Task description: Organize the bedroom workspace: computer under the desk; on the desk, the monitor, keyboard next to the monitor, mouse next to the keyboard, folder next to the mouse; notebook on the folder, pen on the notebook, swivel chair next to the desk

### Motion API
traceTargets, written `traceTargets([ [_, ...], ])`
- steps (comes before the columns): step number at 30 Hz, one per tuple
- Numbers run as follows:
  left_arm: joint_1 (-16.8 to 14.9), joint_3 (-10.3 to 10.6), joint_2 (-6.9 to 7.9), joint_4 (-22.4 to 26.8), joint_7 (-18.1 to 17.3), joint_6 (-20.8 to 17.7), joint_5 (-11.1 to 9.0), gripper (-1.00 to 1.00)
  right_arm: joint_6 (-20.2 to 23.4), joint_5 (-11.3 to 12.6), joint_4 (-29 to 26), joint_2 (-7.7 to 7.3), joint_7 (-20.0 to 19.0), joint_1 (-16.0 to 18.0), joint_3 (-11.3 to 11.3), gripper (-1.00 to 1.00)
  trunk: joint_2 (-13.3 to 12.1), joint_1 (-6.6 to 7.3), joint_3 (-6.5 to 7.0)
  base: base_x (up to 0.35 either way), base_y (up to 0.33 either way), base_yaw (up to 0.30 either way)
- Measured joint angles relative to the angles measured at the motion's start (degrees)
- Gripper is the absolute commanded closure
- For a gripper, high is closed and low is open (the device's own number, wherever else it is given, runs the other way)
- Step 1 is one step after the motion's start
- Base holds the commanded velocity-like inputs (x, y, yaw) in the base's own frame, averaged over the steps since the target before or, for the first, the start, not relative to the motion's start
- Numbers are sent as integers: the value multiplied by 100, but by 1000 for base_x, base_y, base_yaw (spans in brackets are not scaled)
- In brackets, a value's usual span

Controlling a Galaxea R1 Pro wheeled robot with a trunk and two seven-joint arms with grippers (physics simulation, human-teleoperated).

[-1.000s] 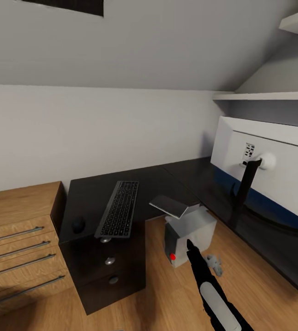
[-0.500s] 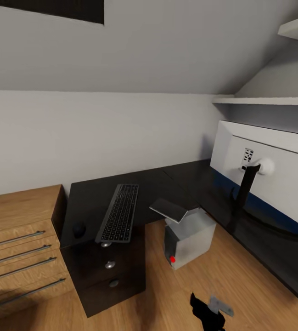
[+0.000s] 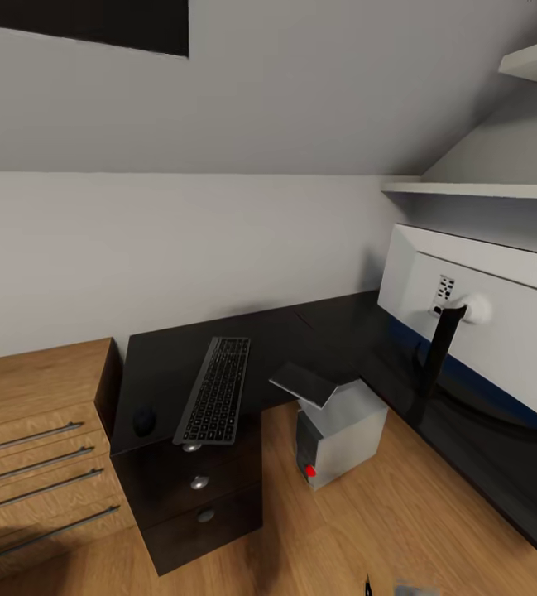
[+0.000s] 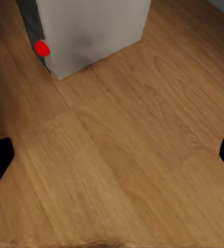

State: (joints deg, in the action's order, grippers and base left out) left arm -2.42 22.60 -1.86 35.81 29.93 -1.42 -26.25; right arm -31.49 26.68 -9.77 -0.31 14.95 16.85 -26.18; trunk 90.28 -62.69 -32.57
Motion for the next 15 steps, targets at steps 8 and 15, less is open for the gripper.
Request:
traceTargets([
  [8, 1, -7, -48, -188, -114, 232, 57, -100, -20, -78, 250, 253, -17, -28, -33, -100, -319, 175, 143, 0, 0, 0],
  [15, 0, 21, -113, 36, 51, 142, 36, -100, 19, -32, 360, 281, -2, -27, -23, -100, -600, 329, 269, 0, 0, 0],
])
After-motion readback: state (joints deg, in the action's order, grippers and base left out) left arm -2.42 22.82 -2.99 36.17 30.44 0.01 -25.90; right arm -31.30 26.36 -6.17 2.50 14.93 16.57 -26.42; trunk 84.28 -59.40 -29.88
